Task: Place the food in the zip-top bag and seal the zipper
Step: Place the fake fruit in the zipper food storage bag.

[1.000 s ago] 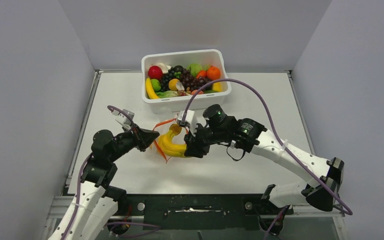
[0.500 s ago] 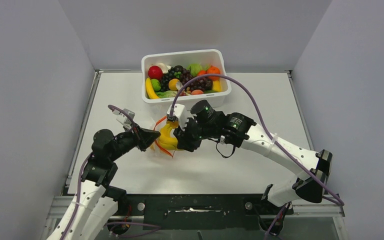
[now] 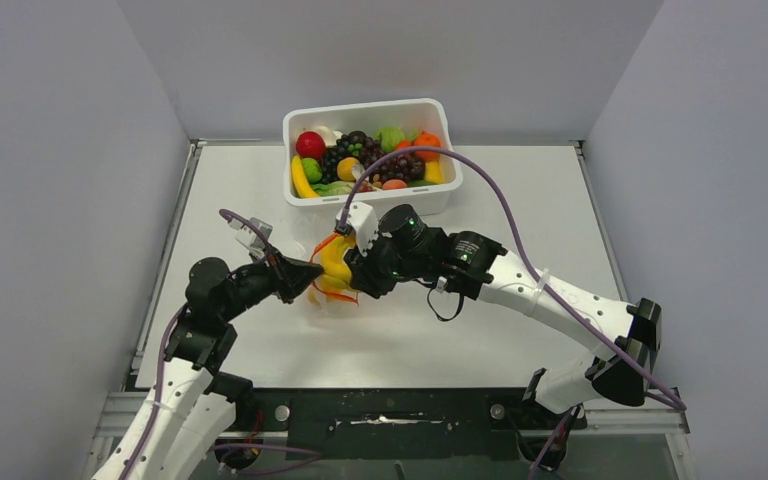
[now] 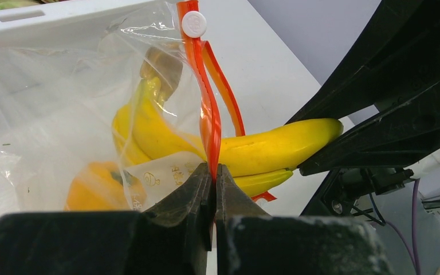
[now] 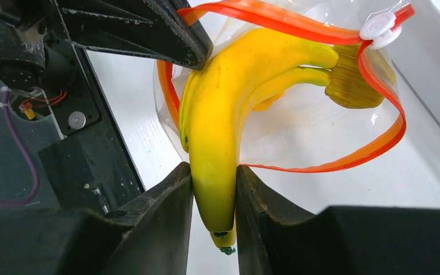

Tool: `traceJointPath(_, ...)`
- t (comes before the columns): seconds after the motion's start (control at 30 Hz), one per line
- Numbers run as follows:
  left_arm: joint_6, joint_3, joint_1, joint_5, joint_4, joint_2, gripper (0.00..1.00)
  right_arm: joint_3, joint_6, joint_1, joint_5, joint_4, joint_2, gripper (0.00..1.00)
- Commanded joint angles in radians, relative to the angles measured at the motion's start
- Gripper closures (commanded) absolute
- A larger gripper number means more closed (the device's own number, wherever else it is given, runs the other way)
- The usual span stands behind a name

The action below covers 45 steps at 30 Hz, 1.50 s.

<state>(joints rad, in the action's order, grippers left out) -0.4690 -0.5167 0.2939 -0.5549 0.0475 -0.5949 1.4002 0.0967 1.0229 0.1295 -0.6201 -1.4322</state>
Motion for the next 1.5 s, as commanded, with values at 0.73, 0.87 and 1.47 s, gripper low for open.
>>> traceJointPath(0.73,-0.061,-0.006,0.014,-0.054,-0.108,-0.049,1.0,-0.014,0.162,0.006,-0.27,0.16,-0.019,0.91)
traceJointPath(0.87,-0.098,-0.004,0.015,-0.071,-0.139,-0.069,1.0,0.003,0.184,0.004,-0.283,0.143,-0.026,0.9)
traceJointPath(1.47,-0.089,-0.03,0.016,-0.036,-0.078,-0.059,1.0,0.033,0.284,-0.034,-0.261,0.136,-0.101,0.89)
